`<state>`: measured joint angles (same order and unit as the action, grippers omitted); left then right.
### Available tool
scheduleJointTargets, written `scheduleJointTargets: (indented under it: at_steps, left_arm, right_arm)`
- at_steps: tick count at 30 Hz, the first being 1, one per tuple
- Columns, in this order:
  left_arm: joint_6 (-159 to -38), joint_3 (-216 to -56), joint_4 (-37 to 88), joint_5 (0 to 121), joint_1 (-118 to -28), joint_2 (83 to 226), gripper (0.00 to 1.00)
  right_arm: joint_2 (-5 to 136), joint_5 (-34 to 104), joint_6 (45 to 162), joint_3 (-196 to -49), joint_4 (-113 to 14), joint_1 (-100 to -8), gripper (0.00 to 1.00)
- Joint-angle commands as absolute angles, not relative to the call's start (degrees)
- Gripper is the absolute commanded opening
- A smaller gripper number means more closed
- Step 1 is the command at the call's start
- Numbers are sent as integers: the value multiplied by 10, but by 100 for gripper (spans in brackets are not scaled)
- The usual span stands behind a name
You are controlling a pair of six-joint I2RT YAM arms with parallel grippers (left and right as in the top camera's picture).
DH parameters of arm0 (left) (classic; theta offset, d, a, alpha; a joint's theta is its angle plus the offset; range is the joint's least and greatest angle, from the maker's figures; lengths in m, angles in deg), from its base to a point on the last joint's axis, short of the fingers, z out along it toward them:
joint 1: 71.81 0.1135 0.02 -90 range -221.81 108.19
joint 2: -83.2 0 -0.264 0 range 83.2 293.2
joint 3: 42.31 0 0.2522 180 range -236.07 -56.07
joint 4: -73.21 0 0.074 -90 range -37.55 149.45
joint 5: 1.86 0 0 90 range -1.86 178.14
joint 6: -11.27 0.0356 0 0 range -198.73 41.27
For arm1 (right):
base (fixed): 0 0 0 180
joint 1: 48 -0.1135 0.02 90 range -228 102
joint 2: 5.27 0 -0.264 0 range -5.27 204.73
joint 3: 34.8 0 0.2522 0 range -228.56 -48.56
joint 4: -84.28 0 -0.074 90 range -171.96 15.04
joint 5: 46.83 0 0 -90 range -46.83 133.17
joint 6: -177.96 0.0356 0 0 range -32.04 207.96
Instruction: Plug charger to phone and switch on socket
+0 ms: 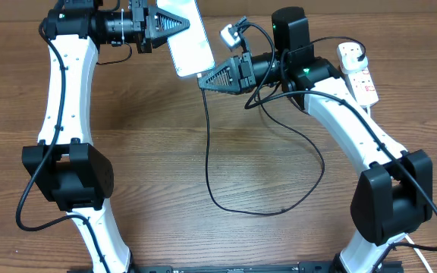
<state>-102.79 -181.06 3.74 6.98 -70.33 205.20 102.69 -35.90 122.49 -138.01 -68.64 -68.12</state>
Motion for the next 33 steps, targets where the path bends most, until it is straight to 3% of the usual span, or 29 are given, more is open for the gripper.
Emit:
scheduleJointTargets:
  at_steps: [1,33]
  left_arm:
    - [-1027,-1818,40,58,-707,2048,4]
    - [-1018,-1818,35,61,-723,2048,4]
  right_arm:
    - [1022,-366,1222,-1386,-690,-679,4]
    - [1022,-345,1229,-1386,-697,-675,4]
